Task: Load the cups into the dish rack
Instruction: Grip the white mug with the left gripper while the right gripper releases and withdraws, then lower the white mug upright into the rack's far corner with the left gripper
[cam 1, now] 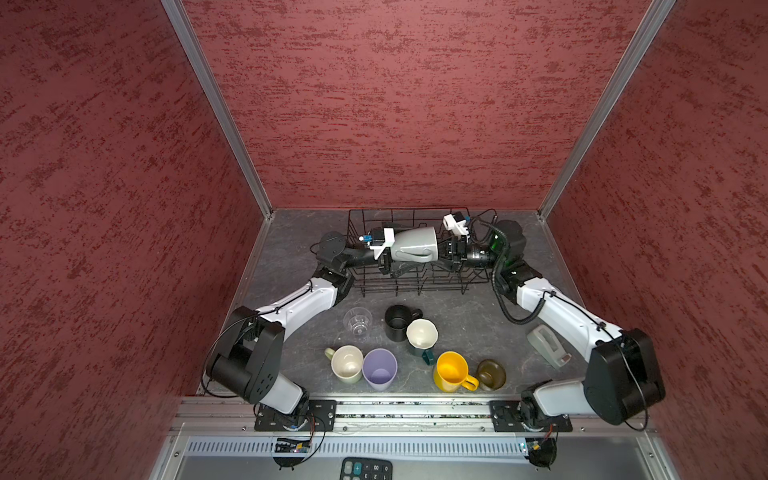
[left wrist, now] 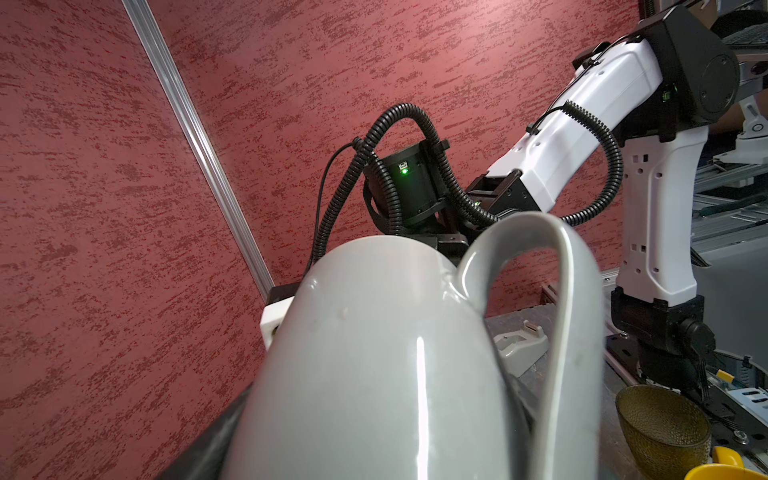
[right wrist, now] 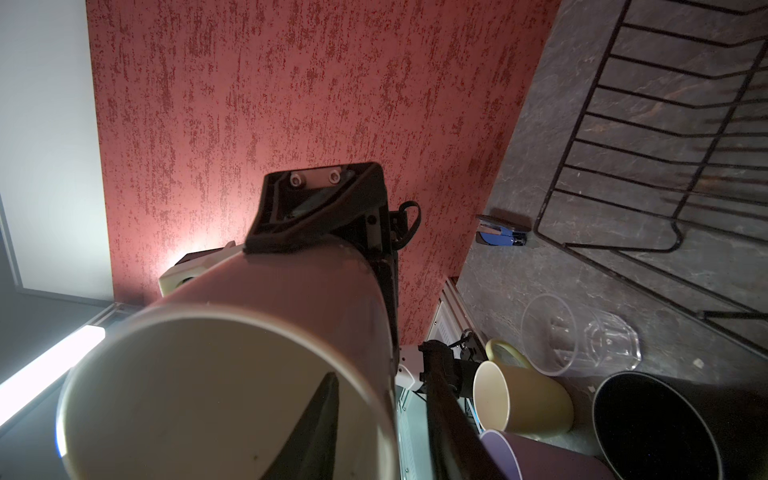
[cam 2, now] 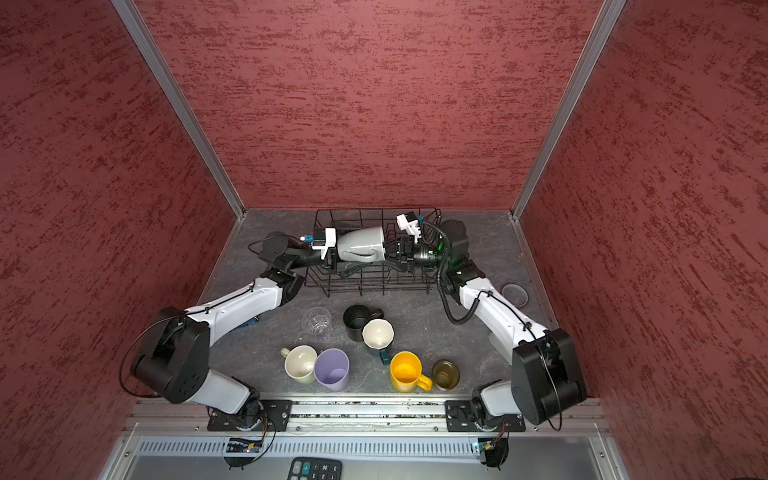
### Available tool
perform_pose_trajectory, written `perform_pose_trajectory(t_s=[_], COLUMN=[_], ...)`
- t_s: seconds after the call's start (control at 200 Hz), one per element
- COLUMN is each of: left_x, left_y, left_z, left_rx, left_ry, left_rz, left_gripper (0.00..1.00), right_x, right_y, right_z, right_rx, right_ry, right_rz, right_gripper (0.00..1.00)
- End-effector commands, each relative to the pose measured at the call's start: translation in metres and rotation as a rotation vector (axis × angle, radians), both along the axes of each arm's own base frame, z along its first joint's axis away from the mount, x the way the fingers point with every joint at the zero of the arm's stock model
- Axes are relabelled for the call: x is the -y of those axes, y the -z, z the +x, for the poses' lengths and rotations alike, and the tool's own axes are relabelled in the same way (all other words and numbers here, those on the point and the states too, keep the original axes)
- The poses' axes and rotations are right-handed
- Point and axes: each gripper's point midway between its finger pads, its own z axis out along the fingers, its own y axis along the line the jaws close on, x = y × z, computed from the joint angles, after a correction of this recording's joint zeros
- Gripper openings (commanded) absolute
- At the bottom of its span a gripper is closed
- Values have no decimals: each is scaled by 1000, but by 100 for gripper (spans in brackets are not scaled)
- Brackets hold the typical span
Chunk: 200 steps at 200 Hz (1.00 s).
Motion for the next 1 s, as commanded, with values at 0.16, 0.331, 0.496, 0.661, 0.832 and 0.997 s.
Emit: perform_pose_trajectory(t_s=[0.16,0.331,0.496,0.661,0.832,0.997], left_x=[-8,-13,-16,-20,-19,-18], left_y=[-17,-22,-14,-8,-1,8], left_z=[24,53,89,103,115,123], left_rx=[-104,-273,-499,-578,-657,-694], left_ry=[-112,-237,-369,-431,-476,-504], left_rz=[-37,-50,-18,-10,44,98], left_gripper=[0,0,0,0,0,0], right_x=[48,95,136,157,171,180], right_y=[-14,0,-6,-6,-1,1], right_z=[29,51,68,74,76,78], right_rx=[61,113,196,232,246,257], right_ry=[251,485,653,719,760,785], right_rz=[-67,-295,-495,-573,-626,-658], right_gripper=[52,69,81,90,97,99])
